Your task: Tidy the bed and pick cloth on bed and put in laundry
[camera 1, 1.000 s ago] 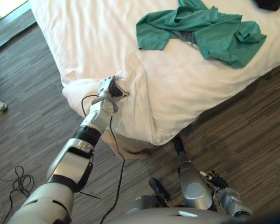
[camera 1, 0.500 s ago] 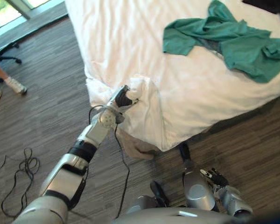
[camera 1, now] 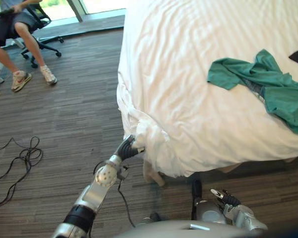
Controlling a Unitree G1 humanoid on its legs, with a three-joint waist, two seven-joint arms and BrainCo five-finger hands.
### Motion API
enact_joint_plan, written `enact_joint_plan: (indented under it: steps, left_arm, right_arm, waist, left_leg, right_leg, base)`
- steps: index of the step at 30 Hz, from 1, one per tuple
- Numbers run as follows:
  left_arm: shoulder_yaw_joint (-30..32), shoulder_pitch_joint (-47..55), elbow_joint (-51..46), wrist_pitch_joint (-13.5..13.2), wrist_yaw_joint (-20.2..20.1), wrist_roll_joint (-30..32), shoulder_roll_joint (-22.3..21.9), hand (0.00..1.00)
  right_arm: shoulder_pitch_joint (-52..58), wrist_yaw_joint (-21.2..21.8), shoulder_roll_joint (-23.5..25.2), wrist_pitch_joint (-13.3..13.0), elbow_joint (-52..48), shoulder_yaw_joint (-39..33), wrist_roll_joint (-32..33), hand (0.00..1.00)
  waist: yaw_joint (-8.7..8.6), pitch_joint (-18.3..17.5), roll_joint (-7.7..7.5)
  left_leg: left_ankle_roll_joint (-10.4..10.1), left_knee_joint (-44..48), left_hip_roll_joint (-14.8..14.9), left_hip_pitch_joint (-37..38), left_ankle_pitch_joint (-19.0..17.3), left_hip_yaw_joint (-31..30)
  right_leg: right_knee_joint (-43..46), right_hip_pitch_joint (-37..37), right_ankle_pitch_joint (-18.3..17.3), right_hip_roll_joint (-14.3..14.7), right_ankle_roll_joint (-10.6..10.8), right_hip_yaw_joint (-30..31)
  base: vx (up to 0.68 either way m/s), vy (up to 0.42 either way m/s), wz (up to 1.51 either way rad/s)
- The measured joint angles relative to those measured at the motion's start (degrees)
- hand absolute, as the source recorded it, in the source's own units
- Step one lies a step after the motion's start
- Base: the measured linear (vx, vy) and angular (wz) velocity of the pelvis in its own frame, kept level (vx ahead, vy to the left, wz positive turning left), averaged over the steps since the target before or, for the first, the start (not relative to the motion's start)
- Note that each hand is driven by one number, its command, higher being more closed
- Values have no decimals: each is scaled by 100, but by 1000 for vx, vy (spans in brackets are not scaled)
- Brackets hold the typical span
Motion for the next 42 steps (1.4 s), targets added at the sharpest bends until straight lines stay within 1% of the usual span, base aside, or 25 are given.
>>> enact_joint_plan:
  steps: [1,2,3,5,6,7,10,11,12,14,15,16,17,18,20,24,27,29,30,32,35,37,38,39,42]
  left_arm:
    - [6,75,156,38,34,46,-10,0]
    - [46,136,364,137,126,67,-51,0]
    - [92,146,511,172,147,66,-90,0]
    - [289,159,1168,349,359,138,-300,0]
    - [341,162,1322,367,407,203,-341,0]
    - [463,158,1600,450,495,256,-427,0]
    - [831,151,2248,536,682,374,-605,0]
    - [1026,151,2524,624,745,409,-683,0]
    - [1359,175,3080,860,770,427,-737,0]
    - [1771,295,3552,1119,868,479,-776,0]
    - [1996,393,3698,1293,864,597,-811,0]
    - [2090,429,3762,1379,858,644,-826,0]
    - [2291,543,3814,1532,830,688,-862,0]
    - [2371,617,3821,1596,815,689,-876,0]
    - [2612,823,3887,1744,647,651,-925,0]
    - [2837,881,4039,1712,355,337,-1141,0]
    - [2823,870,4044,1638,241,176,-1417,0]
    - [2695,760,4044,1540,246,153,-1550,0]
    - [2631,729,4044,1518,245,124,-1565,0]
    - [2428,602,4044,1428,259,101,-1584,0]
    - [2271,453,4031,1310,324,-160,-1572,0]
    - [2136,265,3991,1202,373,-249,-1566,0]
    - [2082,244,3975,1168,377,-249,-1552,0]
    - [1953,224,3956,1077,372,-250,-1522,0]
    - [1837,225,3924,1038,375,-286,-1465,0]
  right_arm:
    - [30,28,5,10,18,-17,-2,0]
    - [43,90,4,13,52,-43,-2,0]
    - [44,112,4,15,77,-60,-2,0]
    - [46,152,3,15,148,-214,-2,0]
    - [48,178,1,13,165,-245,-3,0]
    - [48,228,0,4,220,-285,-4,0]
    - [78,322,11,0,339,-440,-13,0]
    - [104,329,11,-8,361,-481,-18,0]
    - [124,346,24,-24,424,-621,-48,0]
    - [145,348,26,-33,460,-804,-63,0]
    - [191,344,22,-40,479,-928,-62,0]
    - [226,345,21,-53,491,-968,-62,0]
    - [265,345,28,-71,521,-1025,-62,0]
    - [264,344,32,-81,540,-1032,-60,0]
    - [263,335,55,-92,568,-1117,-53,0]
    - [265,260,93,-157,570,-1145,7,0]
    - [281,16,147,-265,596,-1279,227,0]
    - [280,-302,261,-436,598,-1349,497,0]
    - [276,-378,282,-481,597,-1348,552,100]
    - [265,-760,311,-741,546,-1347,775,100]
    - [264,-1171,301,-1024,224,-1546,855,100]
    - [171,-1447,162,-1260,-355,-1837,835,100]
    - [100,-1486,90,-1313,-478,-1933,835,100]
    - [-115,-1506,-188,-1394,-739,-2075,806,100]
    - [-516,-1442,-688,-1422,-1115,-2203,529,100]
  waist:
    - [68,-38,-25]
    - [85,-77,-57]
    - [87,-90,-67]
    - [103,-101,-86]
    - [107,-104,-91]
    - [103,-112,-106]
    - [103,-139,-155]
    - [101,-151,-175]
    - [113,-176,-219]
    - [150,-202,-268]
    - [227,-216,-292]
    - [248,-228,-311]
    - [291,-249,-347]
    - [309,-254,-356]
    - [361,-280,-397]
    - [386,-285,-400]
    - [384,-284,-378]
    - [374,-291,-362]
    - [374,-293,-355]
    - [383,-301,-335]
    - [365,-316,-302]
    - [355,-314,-304]
    - [352,-317,-309]
    - [353,-317,-310]
    - [358,-318,-319]
  left_leg:
    - [-3,-1,-1,3,-5,-22]
    - [-6,-2,1,4,-7,-47]
    - [-7,-2,5,11,-8,-59]
    - [-22,-5,22,87,-17,-70]
    - [-27,-5,26,101,-20,-70]
    - [-27,-2,27,121,-20,-73]
    - [-28,-2,30,193,-20,-72]
    - [-28,9,31,224,-20,-74]
    - [-28,21,31,265,-20,-75]
    - [-28,21,26,277,-20,-73]
    - [-29,21,20,298,-19,-73]
    - [-29,24,16,306,-19,-75]
    - [-29,32,13,309,-19,-87]
    - [-29,32,12,313,-19,-103]
    - [-29,30,8,315,-20,-146]
    - [-49,-4,14,325,-33,-191]
    - [-88,-2,69,322,-57,-183]
    - [-149,2,109,320,-94,-151]
    - [-158,5,120,320,-100,-136]
    - [-158,14,196,323,-100,-22]
    - [-177,35,215,326,-94,15]
    - [-184,74,229,332,-97,70]
    - [-184,89,226,334,-97,94]
    - [-183,92,201,368,-97,123]
    - [-183,95,167,394,-97,128]
  right_leg:
    - [0,10,-8,-1,3,-11]
    - [0,22,-24,0,23,-38]
    - [0,34,-31,2,30,-50]
    - [1,111,-67,15,36,-75]
    - [1,127,-76,17,40,-77]
    - [1,150,-88,19,45,-82]
    - [1,219,-119,24,41,-81]
    - [1,259,-132,23,43,-83]
    - [1,302,-149,23,32,-82]
    - [1,311,-149,18,32,-81]
    - [1,333,-149,12,32,-79]
    - [0,348,-149,8,32,-81]
    - [0,366,-149,-1,32,-101]
    - [0,382,-149,-7,32,-118]
    - [-1,396,-146,-18,30,-136]
    - [-2,393,-135,-15,22,-145]
    - [-2,387,-134,5,6,-131]
    - [-2,369,-137,33,3,-111]
    - [-2,364,-137,50,1,-98]
    - [-1,302,-134,129,-31,9]
    - [0,289,-132,186,-35,32]
    - [1,289,-130,200,-35,45]
    - [1,290,-129,198,-34,52]
    - [0,298,-127,192,-32,121]
    - [0,302,-121,188,-23,177]
  base:
    - [15,6,8]
    - [19,5,9]
    - [27,3,9]
    - [15,1,2]
    - [0,0,0]
    - [0,0,0]
    - [0,0,0]
    - [0,0,0]
    - [0,0,0]
    - [0,0,0]
    - [0,0,0]
    - [-27,-3,5]
    - [-27,-5,8]
    - [-53,-12,11]
    - [-60,-19,9]
    - [-76,-33,1]
    - [-51,-42,-5]
    - [-20,-25,-7]
    - [-4,-17,-15]
    - [15,-33,-23]
    - [39,-3,-9]
    - [34,8,-9]
    - [13,14,-15]
    - [8,16,-15]
    - [0,12,-10]
